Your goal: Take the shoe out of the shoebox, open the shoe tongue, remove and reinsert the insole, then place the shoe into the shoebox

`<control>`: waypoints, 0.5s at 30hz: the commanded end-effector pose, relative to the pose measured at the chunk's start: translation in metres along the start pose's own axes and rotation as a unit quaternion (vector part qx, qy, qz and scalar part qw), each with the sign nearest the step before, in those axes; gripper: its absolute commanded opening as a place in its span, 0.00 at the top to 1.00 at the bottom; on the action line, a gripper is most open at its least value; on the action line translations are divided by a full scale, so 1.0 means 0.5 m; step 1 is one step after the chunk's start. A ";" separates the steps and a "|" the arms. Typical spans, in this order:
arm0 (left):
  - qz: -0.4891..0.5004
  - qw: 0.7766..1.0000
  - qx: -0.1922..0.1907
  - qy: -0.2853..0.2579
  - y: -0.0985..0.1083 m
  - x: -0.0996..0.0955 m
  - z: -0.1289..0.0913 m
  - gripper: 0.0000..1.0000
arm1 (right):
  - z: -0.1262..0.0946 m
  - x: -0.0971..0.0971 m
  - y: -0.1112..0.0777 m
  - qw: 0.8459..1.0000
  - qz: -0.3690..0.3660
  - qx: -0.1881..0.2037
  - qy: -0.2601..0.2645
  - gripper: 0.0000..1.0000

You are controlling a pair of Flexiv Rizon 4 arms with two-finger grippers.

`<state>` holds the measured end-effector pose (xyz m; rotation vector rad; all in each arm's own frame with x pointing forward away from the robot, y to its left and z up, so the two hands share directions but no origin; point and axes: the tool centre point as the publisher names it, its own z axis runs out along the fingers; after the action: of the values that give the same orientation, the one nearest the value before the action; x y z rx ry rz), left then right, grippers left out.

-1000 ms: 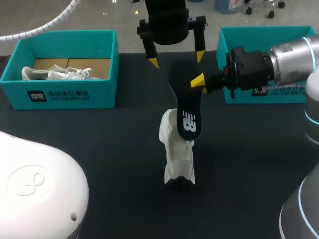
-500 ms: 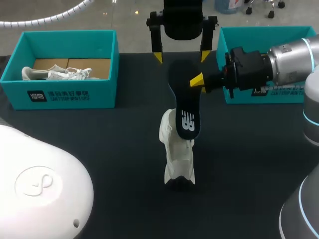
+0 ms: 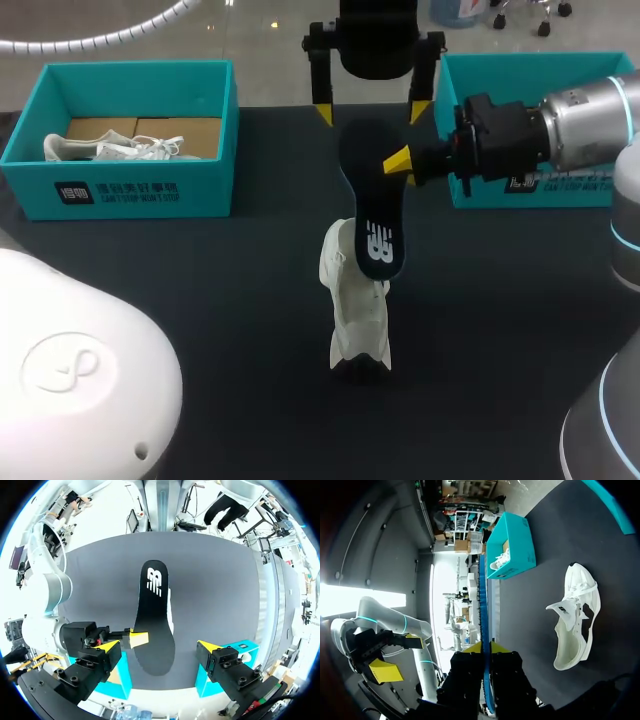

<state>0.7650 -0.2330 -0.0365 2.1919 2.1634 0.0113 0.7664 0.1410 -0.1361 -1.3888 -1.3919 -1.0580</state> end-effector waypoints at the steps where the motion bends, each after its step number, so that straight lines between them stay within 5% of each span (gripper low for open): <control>1: 0.004 1.000 -0.006 -0.016 -0.005 0.005 0.006 0.00 | -0.001 0.000 -0.002 1.000 0.000 -0.001 0.000 1.00; 15: 0.012 0.992 -0.046 -0.121 -0.018 0.035 0.012 0.00 | -0.008 -0.001 -0.005 1.000 0.003 -0.005 0.006 1.00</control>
<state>0.7624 -0.2312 -0.0354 2.1228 2.0546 -0.0348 0.7660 0.1373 -0.1353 -1.3886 -1.3780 -1.0661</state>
